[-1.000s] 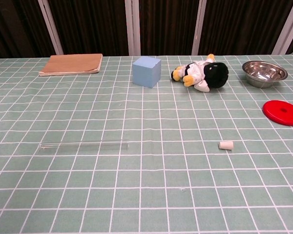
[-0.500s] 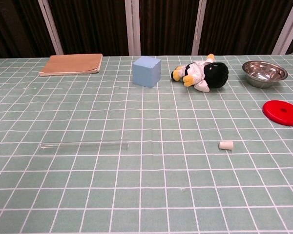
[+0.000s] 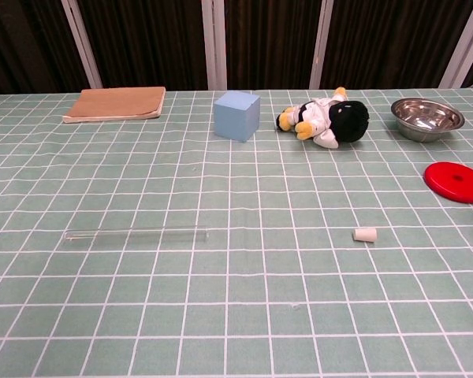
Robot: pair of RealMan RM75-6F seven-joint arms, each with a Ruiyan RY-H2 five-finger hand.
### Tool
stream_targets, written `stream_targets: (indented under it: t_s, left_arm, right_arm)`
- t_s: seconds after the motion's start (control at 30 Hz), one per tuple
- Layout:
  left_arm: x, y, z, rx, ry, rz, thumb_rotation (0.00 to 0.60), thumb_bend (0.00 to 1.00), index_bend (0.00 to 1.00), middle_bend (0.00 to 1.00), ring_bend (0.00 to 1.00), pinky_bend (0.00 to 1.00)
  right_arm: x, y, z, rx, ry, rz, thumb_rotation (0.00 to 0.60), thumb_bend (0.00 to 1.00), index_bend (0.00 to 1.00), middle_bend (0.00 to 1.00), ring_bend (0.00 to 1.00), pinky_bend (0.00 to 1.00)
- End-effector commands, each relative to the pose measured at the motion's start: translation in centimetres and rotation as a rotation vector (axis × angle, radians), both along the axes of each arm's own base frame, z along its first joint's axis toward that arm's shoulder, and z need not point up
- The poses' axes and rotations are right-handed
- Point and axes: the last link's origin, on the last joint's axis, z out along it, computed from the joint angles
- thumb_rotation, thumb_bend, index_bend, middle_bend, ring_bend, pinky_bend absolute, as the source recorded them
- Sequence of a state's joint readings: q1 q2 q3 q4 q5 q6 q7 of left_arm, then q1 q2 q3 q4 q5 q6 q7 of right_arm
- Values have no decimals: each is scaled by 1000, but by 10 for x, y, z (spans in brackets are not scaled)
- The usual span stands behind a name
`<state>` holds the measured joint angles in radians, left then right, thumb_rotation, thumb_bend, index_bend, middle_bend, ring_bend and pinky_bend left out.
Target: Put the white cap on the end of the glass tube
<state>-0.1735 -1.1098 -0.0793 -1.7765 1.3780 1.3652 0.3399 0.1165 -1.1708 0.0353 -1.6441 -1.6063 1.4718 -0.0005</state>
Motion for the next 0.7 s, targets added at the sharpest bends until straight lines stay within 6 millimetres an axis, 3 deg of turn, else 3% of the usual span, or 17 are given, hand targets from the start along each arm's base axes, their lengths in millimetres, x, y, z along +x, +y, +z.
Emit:
stream_targets:
  t_s: [0.03,0.13,0.23,0.43,0.7]
  left_arm:
    - [35,32,-19,-10,-18,-32,600,243,329,296,138,169]
    - [66,59,-49,-77,-10,-42,600,244,340,307,180,229]
    - [79,68,-67,-104,5,-19,600,245,345,349,233,293]
    - [105,74,-105,-175,36,-23,600,264,360,386,278,360]
    - [126,71,-131,-210,36,-37,600,264,372,420,307,400]
  right_arm:
    - [1,0,-1,4,-3,9,600,358,0,0,0,0]
    - [1,2,-1,9,-7,12,600,358,0,0,0,0]
    - [0,2,0,11,-14,9,600,358,0,0,0,0]
    - [0,2,0,17,-19,14,600,357,0,0,0,0]
    - [0,1,0,23,-28,10,600,358,0,0,0,0]
